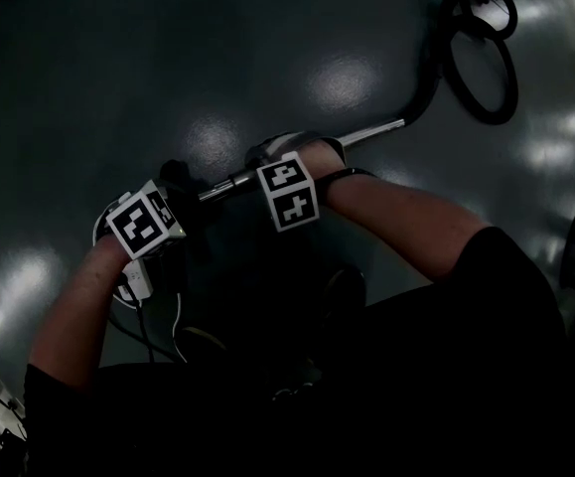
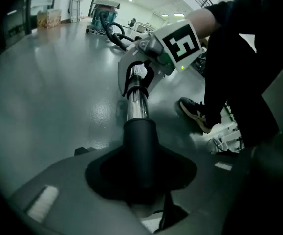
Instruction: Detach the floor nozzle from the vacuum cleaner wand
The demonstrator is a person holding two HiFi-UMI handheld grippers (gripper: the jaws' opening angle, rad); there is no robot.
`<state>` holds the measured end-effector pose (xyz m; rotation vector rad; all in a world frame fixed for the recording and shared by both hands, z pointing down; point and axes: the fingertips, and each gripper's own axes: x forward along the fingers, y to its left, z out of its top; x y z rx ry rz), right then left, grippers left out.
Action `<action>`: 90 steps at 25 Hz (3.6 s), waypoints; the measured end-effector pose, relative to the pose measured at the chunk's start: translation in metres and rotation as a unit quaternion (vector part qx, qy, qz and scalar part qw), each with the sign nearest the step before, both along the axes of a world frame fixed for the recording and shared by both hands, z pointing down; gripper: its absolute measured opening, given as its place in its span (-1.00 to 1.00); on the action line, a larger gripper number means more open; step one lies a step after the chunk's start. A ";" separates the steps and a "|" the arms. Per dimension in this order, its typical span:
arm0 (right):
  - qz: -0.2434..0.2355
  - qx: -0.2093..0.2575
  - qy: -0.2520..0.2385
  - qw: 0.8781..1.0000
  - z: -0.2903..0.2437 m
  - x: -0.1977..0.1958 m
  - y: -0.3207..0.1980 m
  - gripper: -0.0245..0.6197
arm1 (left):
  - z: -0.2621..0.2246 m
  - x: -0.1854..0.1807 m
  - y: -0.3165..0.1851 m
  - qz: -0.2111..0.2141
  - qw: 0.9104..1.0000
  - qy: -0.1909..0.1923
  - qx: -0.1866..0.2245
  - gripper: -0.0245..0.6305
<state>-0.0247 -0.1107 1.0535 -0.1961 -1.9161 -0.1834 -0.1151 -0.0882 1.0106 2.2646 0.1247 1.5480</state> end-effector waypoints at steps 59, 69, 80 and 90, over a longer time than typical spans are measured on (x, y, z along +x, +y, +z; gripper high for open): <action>0.070 0.031 0.041 0.996 -0.024 -0.008 -0.031 -0.45 | -0.026 -0.025 -0.054 0.122 0.948 -0.016 0.292 -0.43; 0.028 0.068 0.073 0.995 -0.005 0.011 -0.029 -0.45 | -0.030 -0.031 -0.013 -0.087 0.992 0.071 -0.059 -0.48; -0.007 0.033 0.126 0.991 0.052 0.036 0.007 -0.45 | 0.058 -0.043 -0.045 0.208 0.921 -0.079 0.319 -0.48; -0.028 0.016 0.117 0.993 0.074 0.037 0.022 -0.45 | 0.108 -0.034 -0.022 0.285 0.905 -0.117 0.295 -0.47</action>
